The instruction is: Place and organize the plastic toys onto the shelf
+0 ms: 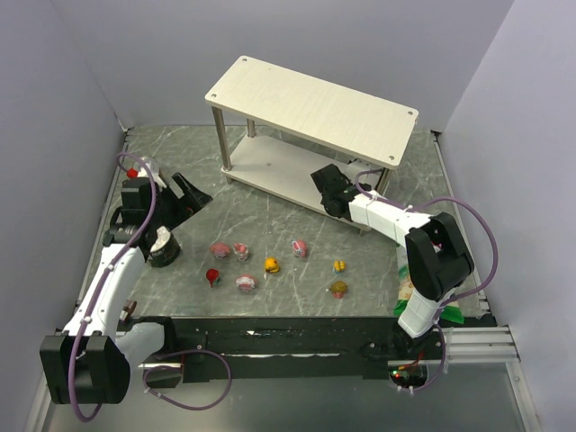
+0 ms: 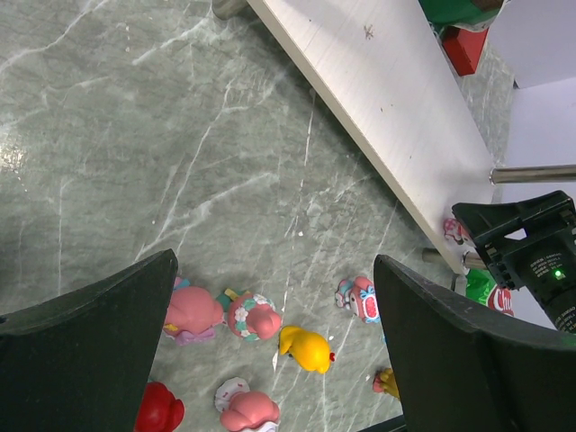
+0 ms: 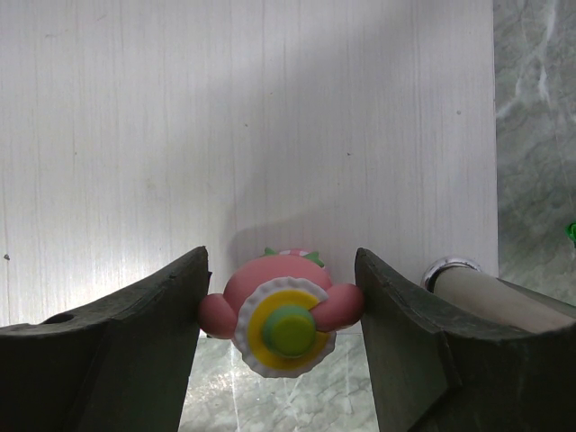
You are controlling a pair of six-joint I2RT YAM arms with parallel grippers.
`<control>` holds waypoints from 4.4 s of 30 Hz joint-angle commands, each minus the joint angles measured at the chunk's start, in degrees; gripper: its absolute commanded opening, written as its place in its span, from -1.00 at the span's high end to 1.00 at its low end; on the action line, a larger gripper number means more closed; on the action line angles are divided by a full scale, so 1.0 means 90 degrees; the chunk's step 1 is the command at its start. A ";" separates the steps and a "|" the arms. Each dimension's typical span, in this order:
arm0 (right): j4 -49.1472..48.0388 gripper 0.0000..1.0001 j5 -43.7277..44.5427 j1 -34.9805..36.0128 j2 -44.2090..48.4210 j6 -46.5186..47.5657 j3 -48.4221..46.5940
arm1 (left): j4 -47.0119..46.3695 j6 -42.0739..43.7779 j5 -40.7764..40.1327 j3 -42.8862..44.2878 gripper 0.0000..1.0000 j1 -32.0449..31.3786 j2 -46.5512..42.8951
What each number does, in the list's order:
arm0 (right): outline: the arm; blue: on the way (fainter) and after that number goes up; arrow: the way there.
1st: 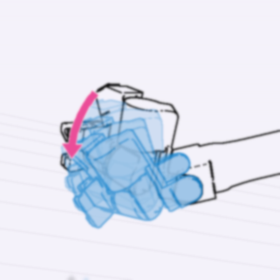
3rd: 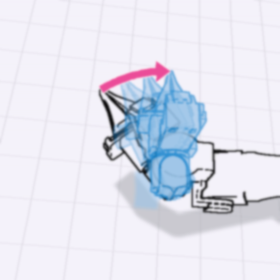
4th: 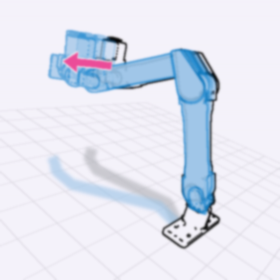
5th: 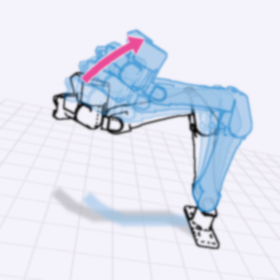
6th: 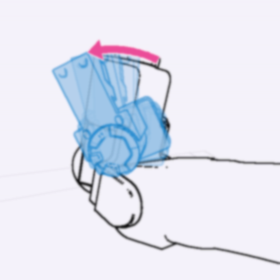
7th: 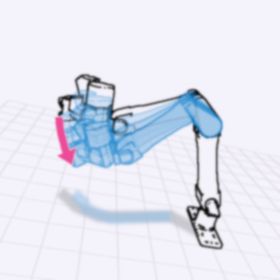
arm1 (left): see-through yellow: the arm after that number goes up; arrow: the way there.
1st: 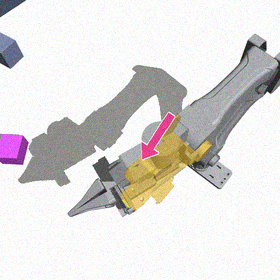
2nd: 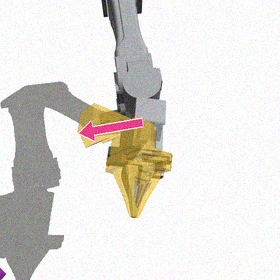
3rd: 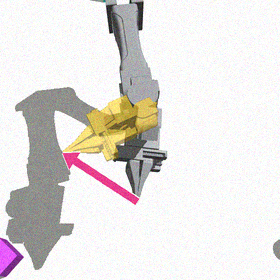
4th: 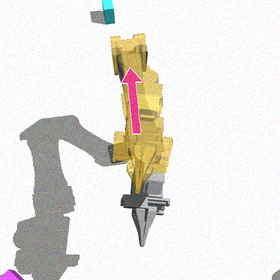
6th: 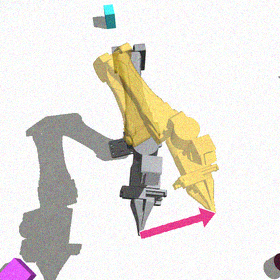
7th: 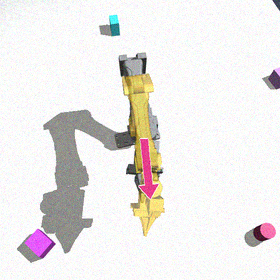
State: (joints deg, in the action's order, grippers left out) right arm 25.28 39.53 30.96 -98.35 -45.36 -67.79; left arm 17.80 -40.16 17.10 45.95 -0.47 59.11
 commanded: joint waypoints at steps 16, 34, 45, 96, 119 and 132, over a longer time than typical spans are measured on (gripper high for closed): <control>0.0463 -0.54 0.0208 -0.0130 0.0136 -0.0301 -0.0134 | -0.0259 -0.0059 0.0121 0.0021 -0.93 -0.0016 0.0014; 0.0648 -1.00 0.0168 -0.0071 0.0273 -0.0233 -0.0212 | -0.0289 -0.0078 0.0102 -0.0008 -0.93 -0.0016 -0.0035; 0.0785 -1.00 0.0032 0.0134 0.0654 -0.0350 0.0013 | -0.0230 -0.0059 0.0043 0.0011 -0.93 -0.0016 -0.0103; 0.1927 -0.91 -0.1481 0.2683 0.1201 -0.2399 -0.0416 | -0.0113 -0.0147 -0.0006 -0.0409 -0.93 -0.0016 -0.0738; 0.2688 -0.77 -0.1756 0.2683 -0.0478 -0.4734 -0.1042 | -0.0318 0.0009 0.0082 -0.0633 -0.93 -0.0026 -0.0591; 0.3168 -0.73 -0.1238 0.2576 -0.0977 -0.5165 -0.1413 | -0.0406 0.0029 0.0063 -0.0721 -0.93 -0.0026 -0.0582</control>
State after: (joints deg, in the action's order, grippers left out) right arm 50.46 24.80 54.70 -106.08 -89.12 -77.47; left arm 16.84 -40.66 17.10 39.77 -0.58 54.02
